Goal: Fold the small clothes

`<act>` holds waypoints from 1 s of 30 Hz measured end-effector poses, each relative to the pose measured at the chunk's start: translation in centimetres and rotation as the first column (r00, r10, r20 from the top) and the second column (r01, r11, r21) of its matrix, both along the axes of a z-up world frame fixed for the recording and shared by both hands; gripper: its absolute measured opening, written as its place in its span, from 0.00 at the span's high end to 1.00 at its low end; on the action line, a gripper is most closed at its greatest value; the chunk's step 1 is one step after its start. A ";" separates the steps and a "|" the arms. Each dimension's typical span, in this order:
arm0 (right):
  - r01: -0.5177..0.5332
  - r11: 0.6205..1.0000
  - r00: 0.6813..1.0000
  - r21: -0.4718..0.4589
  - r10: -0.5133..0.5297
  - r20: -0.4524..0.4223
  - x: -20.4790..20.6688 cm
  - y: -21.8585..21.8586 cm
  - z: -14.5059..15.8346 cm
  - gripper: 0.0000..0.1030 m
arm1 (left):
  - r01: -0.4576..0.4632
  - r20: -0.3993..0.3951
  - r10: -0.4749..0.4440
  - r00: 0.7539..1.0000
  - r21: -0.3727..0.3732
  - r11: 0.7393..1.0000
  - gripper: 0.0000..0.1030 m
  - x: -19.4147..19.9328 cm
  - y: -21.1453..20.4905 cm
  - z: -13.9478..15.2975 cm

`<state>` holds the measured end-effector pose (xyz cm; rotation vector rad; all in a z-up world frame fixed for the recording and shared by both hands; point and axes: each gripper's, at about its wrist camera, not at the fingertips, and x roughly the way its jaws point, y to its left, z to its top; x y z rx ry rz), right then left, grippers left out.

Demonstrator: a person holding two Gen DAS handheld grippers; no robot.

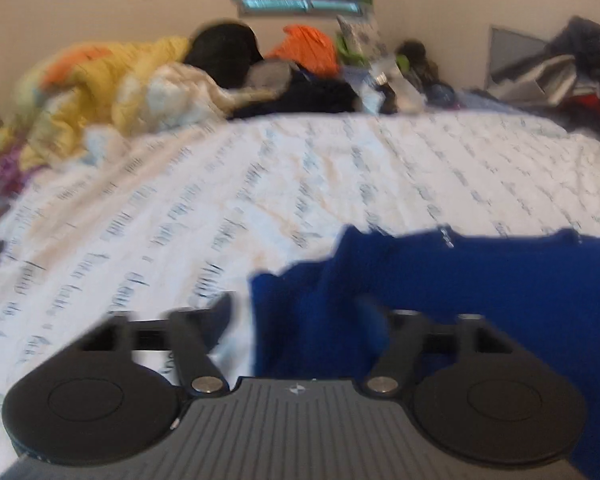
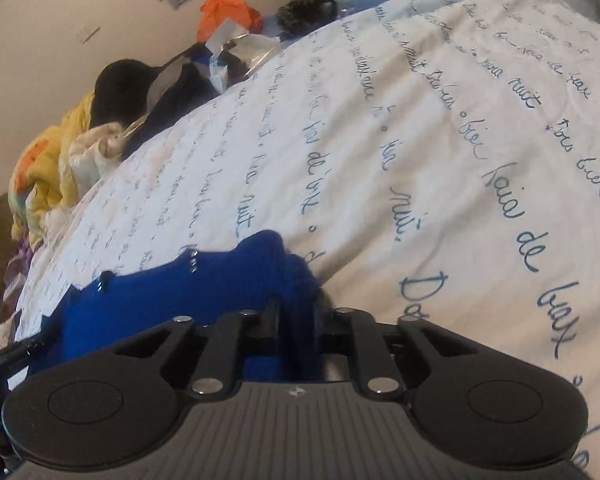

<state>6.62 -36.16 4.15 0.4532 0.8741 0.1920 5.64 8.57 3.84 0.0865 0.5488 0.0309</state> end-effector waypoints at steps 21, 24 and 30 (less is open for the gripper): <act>-0.007 0.975 0.995 -0.220 0.029 0.097 5.0 4.9 0.1 0.92 | 0.082 -0.136 -0.083 0.987 -0.015 0.997 0.68 9.3 -2.6 -1.2; 0.022 0.982 0.998 -0.186 -0.011 0.062 4.2 4.9 1.0 0.75 | 0.054 -0.073 -0.050 0.996 0.046 0.997 0.39 6.8 -3.0 0.4; 0.032 0.971 0.961 -0.237 0.035 0.275 -0.3 8.9 5.3 0.18 | 0.179 0.023 -0.180 0.983 0.030 0.983 0.13 3.7 -7.4 2.5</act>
